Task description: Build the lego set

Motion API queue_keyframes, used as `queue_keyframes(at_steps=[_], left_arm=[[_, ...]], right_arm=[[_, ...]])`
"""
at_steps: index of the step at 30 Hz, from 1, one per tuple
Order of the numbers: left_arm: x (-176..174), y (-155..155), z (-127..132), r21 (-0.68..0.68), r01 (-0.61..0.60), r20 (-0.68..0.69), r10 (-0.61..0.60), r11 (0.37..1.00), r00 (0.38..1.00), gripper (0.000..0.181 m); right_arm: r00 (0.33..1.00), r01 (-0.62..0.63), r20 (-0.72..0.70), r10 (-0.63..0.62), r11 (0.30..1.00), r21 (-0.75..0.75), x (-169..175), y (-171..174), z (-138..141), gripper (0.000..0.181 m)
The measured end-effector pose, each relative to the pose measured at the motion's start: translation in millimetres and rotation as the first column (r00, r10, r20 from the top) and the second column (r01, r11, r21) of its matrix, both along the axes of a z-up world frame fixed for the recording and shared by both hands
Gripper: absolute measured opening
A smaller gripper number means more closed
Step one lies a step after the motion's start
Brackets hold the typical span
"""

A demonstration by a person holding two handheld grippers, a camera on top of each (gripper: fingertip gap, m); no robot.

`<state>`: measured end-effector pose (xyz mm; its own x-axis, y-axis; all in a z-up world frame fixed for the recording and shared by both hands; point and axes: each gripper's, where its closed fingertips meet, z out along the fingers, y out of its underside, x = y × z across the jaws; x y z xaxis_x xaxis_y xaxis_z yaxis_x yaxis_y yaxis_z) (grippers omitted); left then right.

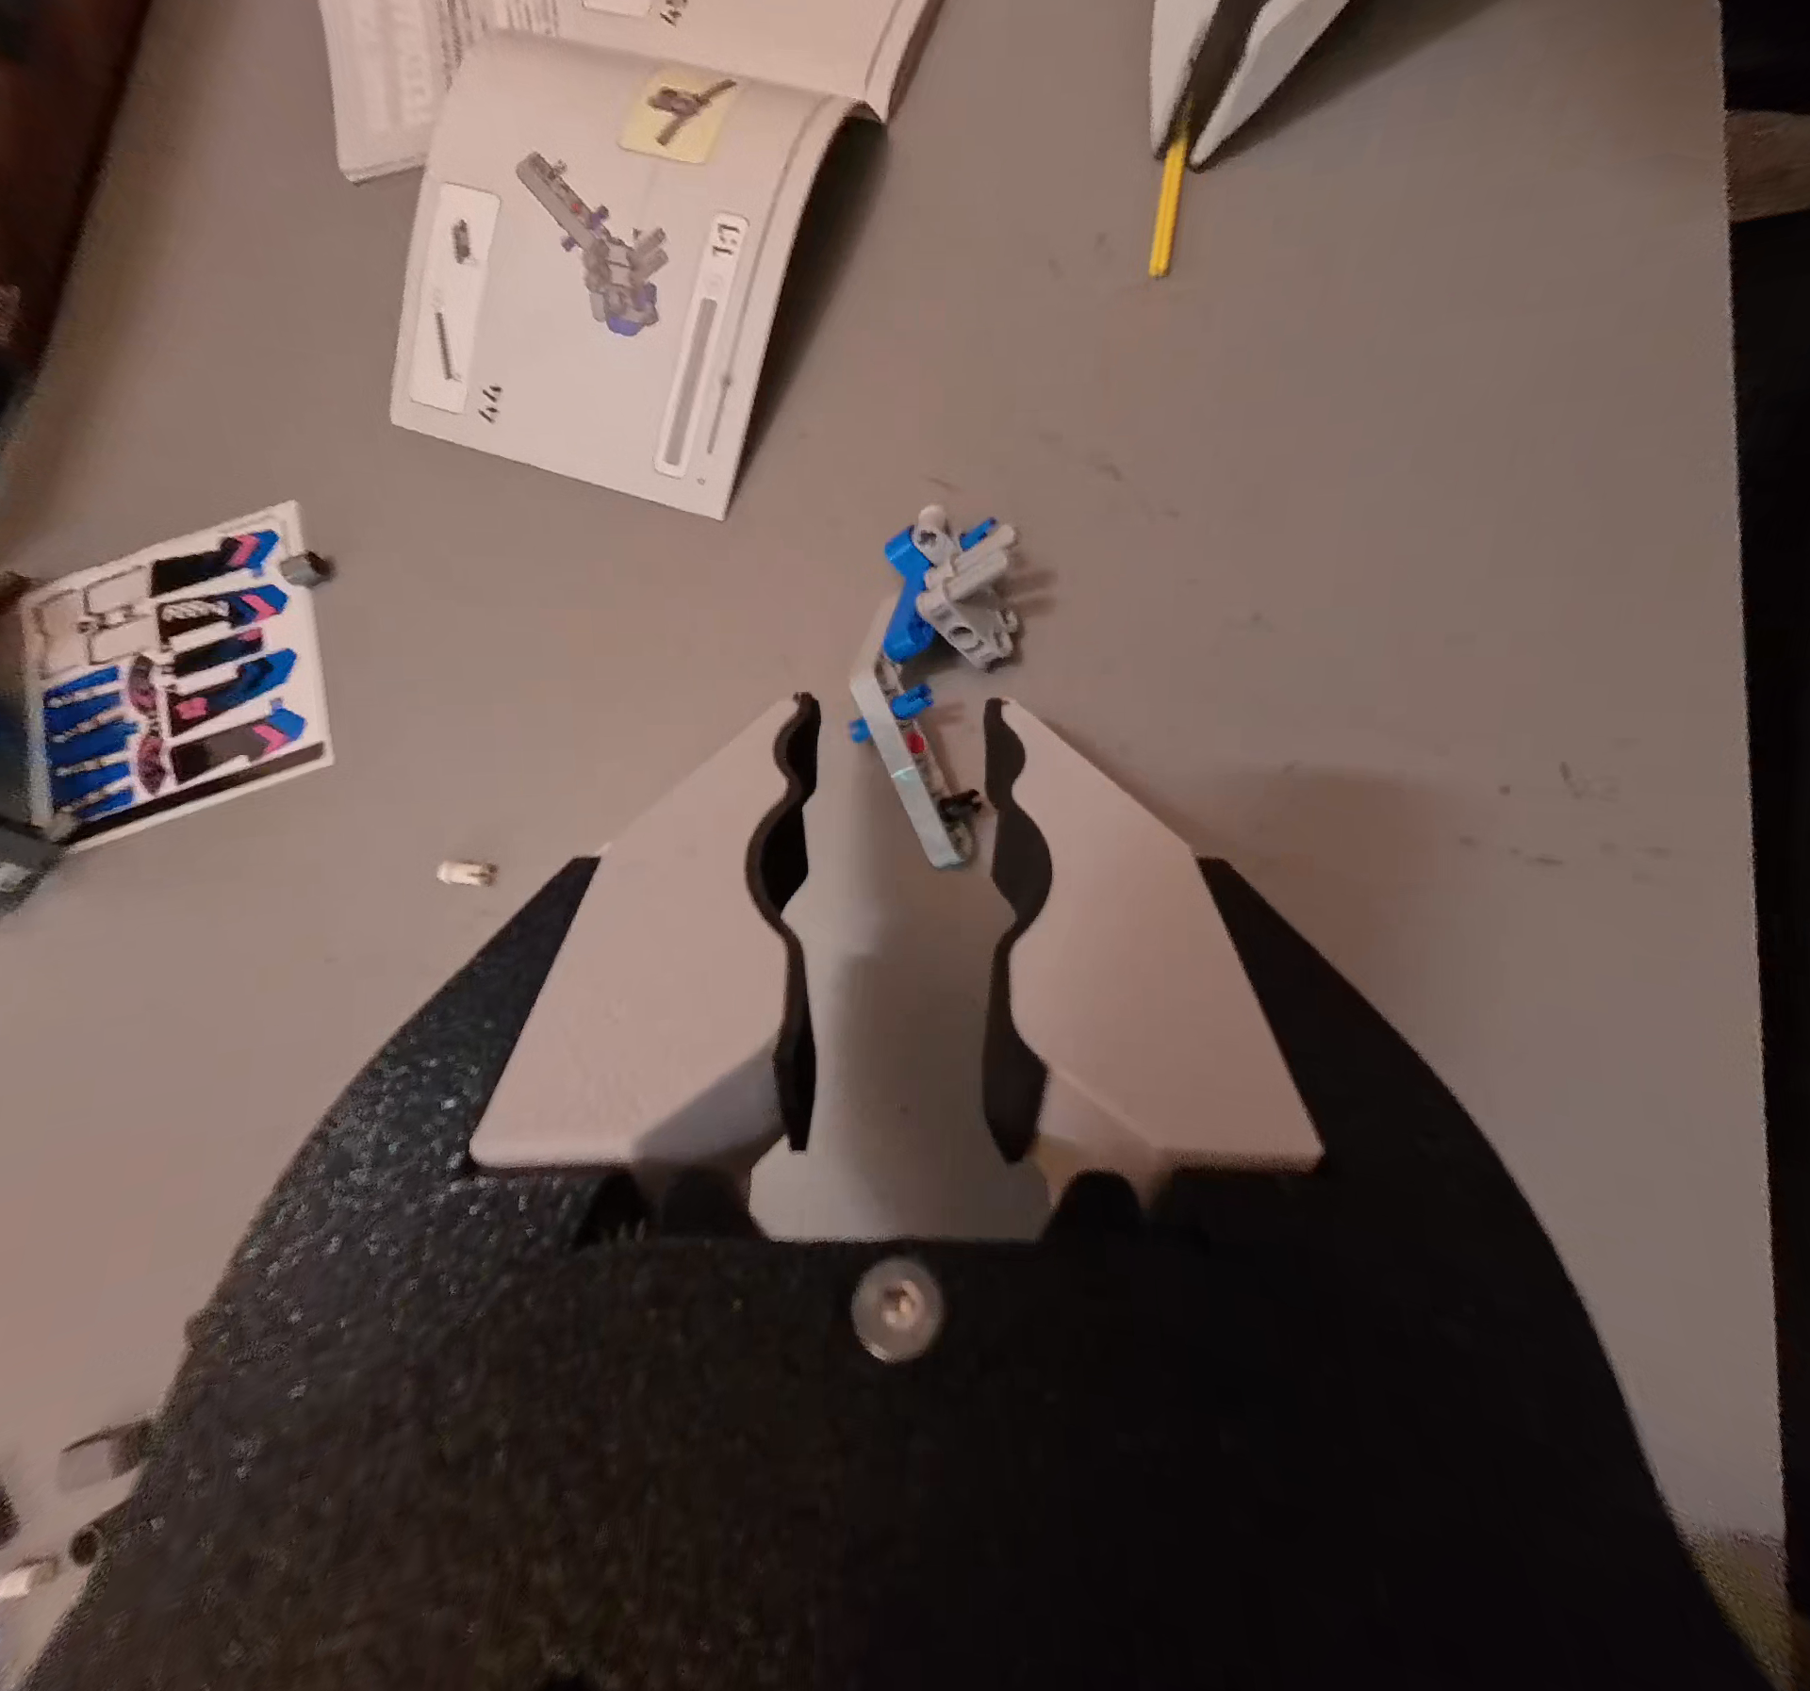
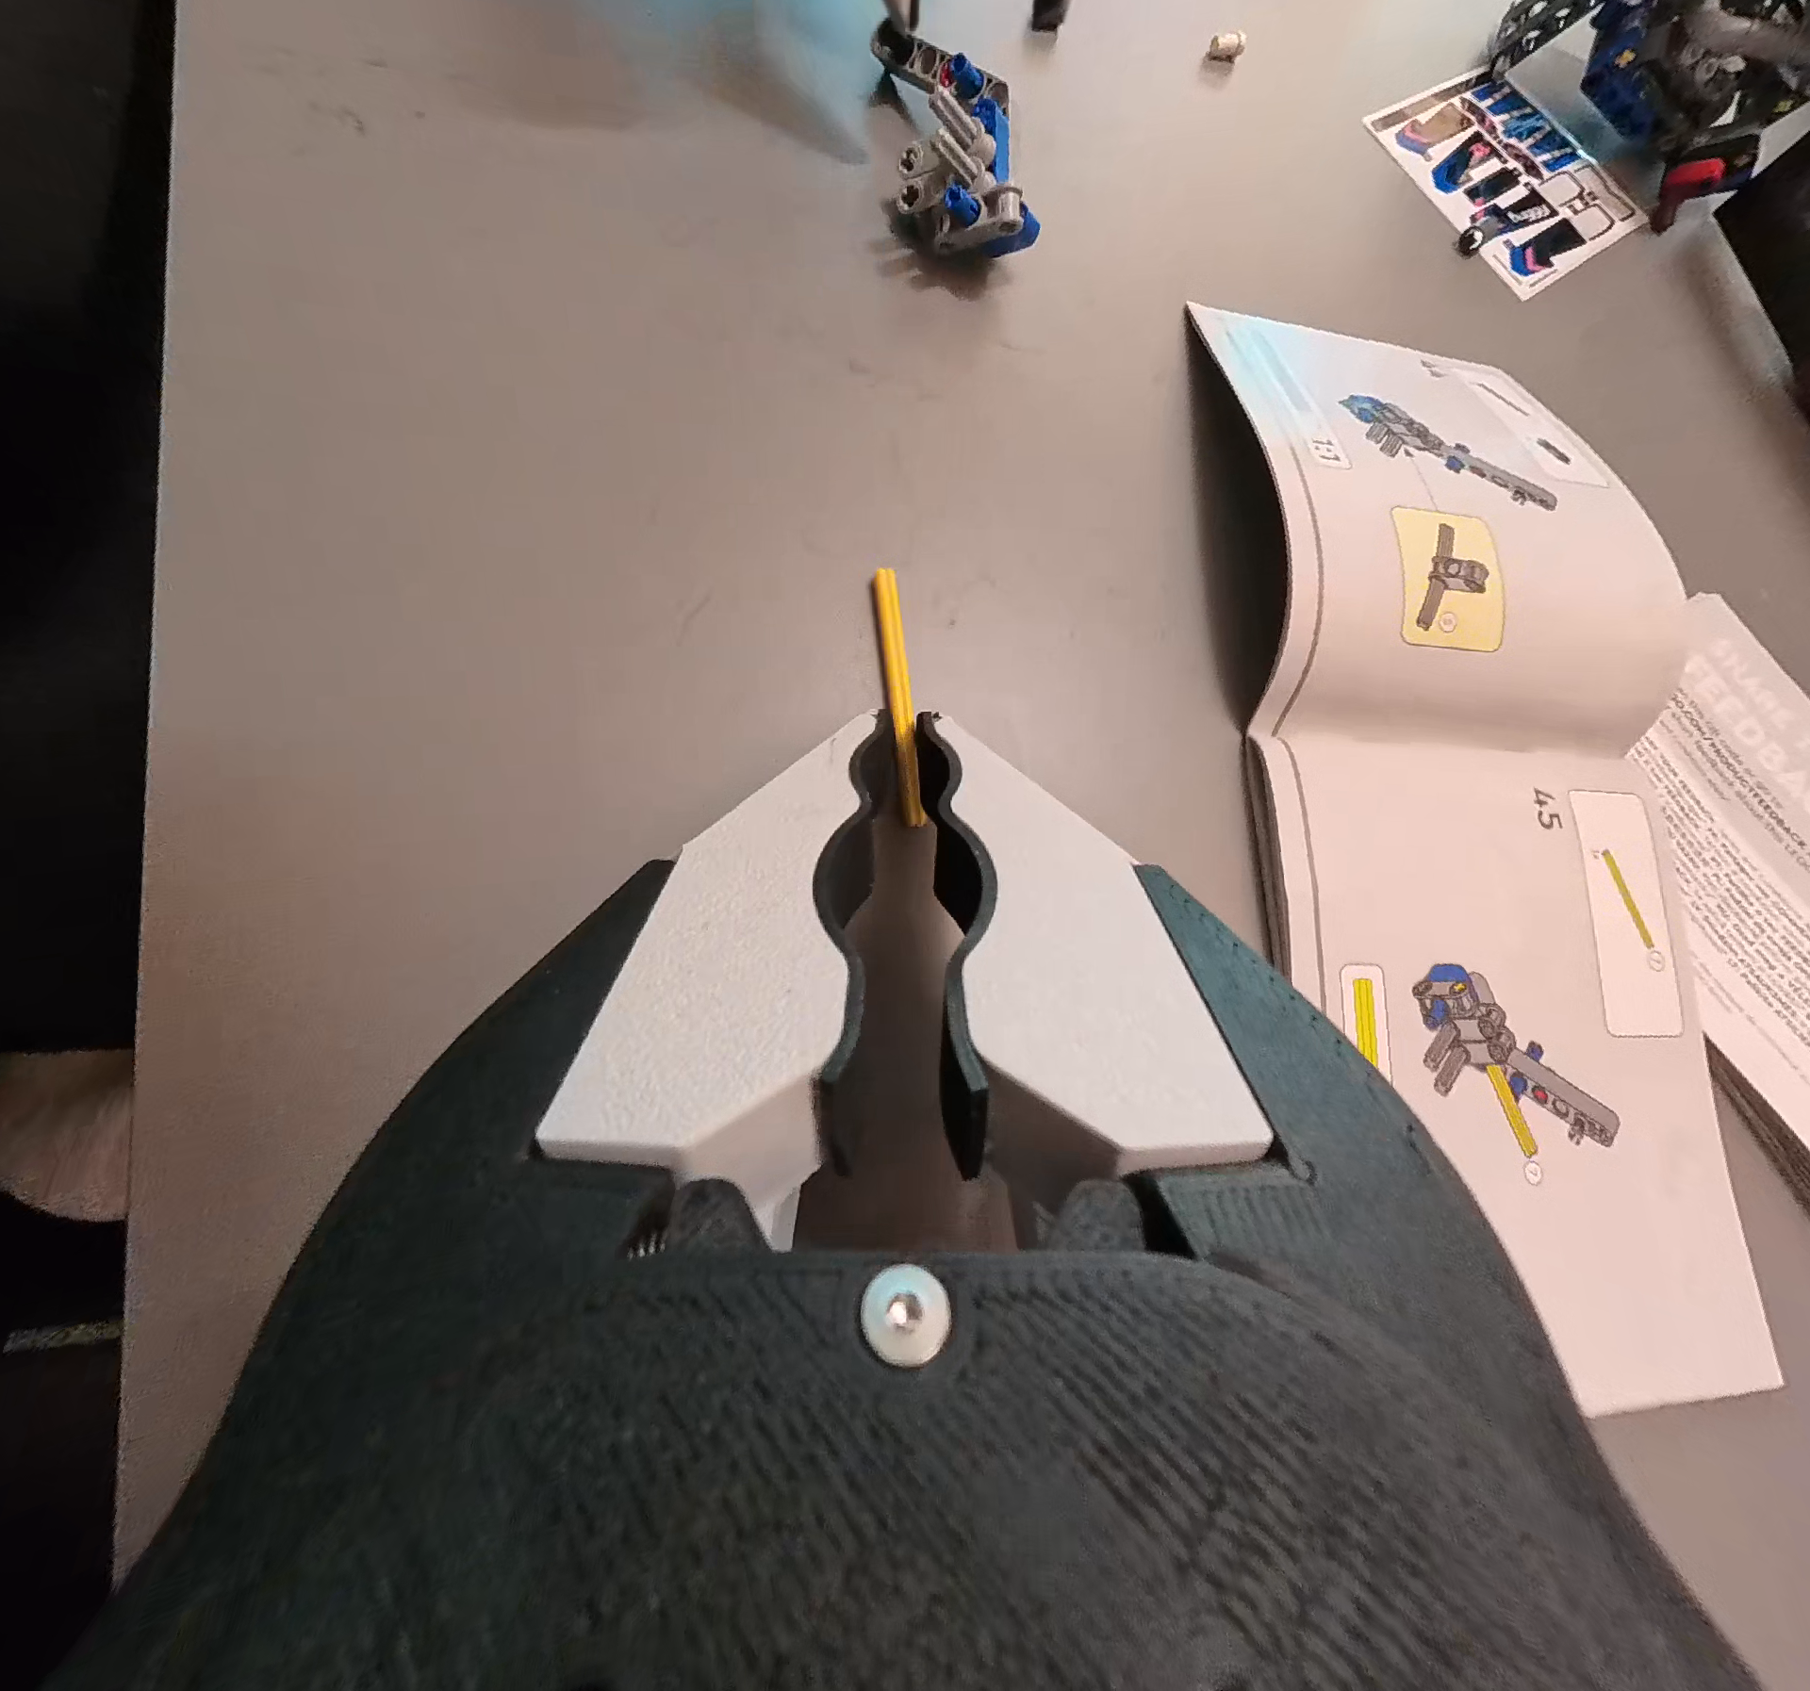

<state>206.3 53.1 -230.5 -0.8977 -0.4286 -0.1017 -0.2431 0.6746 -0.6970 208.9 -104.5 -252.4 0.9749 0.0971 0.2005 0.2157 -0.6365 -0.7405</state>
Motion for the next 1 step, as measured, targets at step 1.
queue_keyframes(at_steps=[1], left_arm=[[0.6,-0.7,1.5,0.003,0.011,-0.005,-0.011,1.000,1.000,0.031]], right_arm=[[1.000,0.004,0.004,-0.004,1.000,0.000,0.3,0.7,0.0,0.003]])
